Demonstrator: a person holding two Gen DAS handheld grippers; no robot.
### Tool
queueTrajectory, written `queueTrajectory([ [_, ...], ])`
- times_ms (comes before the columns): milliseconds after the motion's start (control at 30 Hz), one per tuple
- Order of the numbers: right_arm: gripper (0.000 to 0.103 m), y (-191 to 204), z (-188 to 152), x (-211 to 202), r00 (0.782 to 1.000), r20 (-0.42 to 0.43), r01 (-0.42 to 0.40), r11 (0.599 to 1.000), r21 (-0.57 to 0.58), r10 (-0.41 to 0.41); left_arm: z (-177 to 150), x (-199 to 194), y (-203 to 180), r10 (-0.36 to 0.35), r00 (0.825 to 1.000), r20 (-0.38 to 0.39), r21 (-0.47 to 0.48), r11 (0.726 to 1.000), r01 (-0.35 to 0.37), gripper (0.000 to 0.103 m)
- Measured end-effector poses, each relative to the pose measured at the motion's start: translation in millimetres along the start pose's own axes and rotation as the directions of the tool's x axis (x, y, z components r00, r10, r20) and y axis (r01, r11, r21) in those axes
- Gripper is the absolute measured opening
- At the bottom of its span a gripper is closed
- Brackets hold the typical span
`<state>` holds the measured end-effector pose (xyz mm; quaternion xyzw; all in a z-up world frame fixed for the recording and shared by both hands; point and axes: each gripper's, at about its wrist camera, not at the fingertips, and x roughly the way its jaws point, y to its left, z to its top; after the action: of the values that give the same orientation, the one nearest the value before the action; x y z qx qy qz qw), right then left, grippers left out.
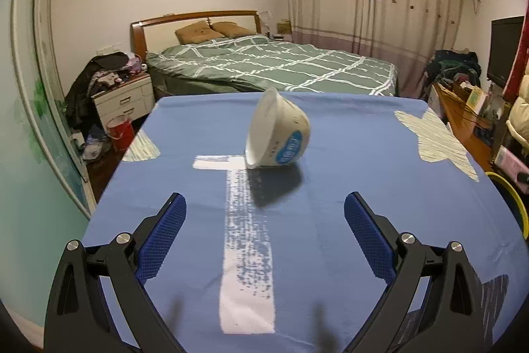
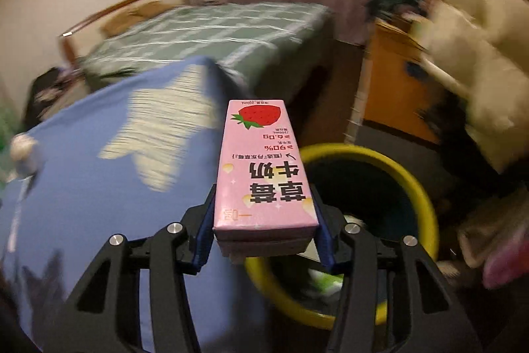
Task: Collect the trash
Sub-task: 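Drop the pink carton into the bin with the right gripper while the left gripper grasps the white paper cup, then carry the white cup over the bin and open the left gripper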
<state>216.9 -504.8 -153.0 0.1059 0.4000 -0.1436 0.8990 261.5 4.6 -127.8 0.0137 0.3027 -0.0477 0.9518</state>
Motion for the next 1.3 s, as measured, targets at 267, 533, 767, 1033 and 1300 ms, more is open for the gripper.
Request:
queueTrajectory([
  [267,0.061,-13,-17,3,0.996,0.007,0.084,0.996,0.024,-0.084,13,14,-10,-0.057,0.996,-0.061,0.006,0.998,0.058,0.095],
  [533,0.062,-23,-18,5,1.0,0.01,0.027,1.0,0.014,-0.028,45,48,-14,-0.09,0.989,-0.117,0.009,0.996,0.092,0.088],
  [767,0.062,-20,-15,3,1.0,0.007,0.006,1.0,0.018,-0.006,63,87,-18,-0.089,0.984,-0.154,0.002,0.996,0.09,0.073],
  [1033,0.062,-24,-15,0,1.0,0.018,-0.003,0.999,0.032,0.003,72,121,-30,-0.092,0.977,-0.194,0.041,0.994,0.102,0.037],
  [1300,0.062,-42,-17,-13,0.999,0.05,-0.001,0.998,0.058,-0.002,75,109,-81,-0.109,0.982,-0.156,0.155,0.979,0.133,0.005],
])
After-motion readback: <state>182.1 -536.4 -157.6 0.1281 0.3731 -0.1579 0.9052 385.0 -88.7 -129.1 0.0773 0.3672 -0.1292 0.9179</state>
